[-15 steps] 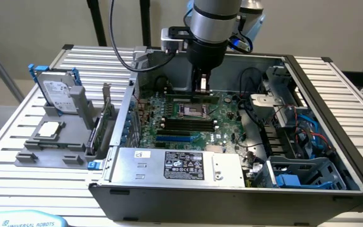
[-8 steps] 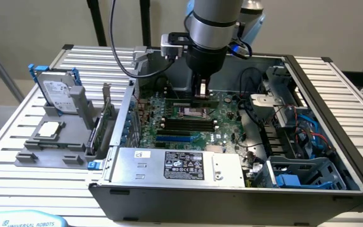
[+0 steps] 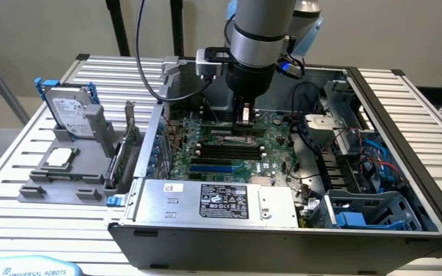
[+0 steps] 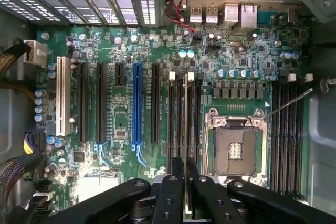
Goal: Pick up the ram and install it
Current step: 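Insert the ram into the slot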
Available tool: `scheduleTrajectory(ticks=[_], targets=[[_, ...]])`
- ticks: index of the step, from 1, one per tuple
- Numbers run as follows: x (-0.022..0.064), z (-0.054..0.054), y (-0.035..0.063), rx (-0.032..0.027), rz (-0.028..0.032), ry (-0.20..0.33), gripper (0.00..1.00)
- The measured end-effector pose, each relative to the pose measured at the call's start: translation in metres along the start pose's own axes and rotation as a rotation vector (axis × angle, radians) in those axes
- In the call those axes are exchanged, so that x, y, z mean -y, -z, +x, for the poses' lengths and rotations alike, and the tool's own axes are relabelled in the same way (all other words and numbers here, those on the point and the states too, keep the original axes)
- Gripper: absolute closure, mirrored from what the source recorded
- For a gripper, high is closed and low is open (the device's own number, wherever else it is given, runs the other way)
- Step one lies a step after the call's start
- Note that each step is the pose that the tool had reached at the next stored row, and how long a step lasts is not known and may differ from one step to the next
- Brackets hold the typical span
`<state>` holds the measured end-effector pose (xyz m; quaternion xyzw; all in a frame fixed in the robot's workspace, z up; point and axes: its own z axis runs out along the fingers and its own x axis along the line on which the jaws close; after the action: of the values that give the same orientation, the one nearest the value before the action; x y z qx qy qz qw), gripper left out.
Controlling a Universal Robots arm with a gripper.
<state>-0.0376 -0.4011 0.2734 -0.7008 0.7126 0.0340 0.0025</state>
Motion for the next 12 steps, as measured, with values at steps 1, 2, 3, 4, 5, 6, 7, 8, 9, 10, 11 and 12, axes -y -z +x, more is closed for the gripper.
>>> scheduleTrajectory(ticks=[1, 2, 3, 4, 5, 6, 7, 8, 9, 10, 11, 12], targets=[[0.0001, 0.0001, -0.0014, -0.0018, 0.0, -0.001, 0.87], [0.0002, 0.0002, -0.0029, -0.0034, 0.0002, -0.002, 0.87], [0.0005, 0.0002, -0.0039, -0.0045, 0.0002, -0.003, 0.87], [0.0009, 0.0002, -0.0044, -0.0048, 0.0003, -0.005, 0.87], [0.0014, 0.0002, -0.0046, -0.0051, 0.0003, -0.006, 0.87], [0.0018, 0.0002, -0.0046, -0.0051, 0.0003, -0.007, 0.87], [0.0022, 0.0003, -0.0046, -0.0053, 0.0003, -0.007, 0.87], [0.0024, 0.0002, -0.0047, -0.0051, 0.0003, -0.007, 0.87], [0.0024, 0.0002, -0.0048, -0.0049, 0.0004, -0.007, 0.87], [0.0025, 0.0002, -0.0047, -0.0048, 0.0004, -0.007, 0.87], [0.0025, 0.0002, -0.0047, -0.0049, 0.0003, -0.007, 0.87], [0.0026, 0.0002, -0.0047, -0.0048, 0.0004, -0.007, 0.87]])
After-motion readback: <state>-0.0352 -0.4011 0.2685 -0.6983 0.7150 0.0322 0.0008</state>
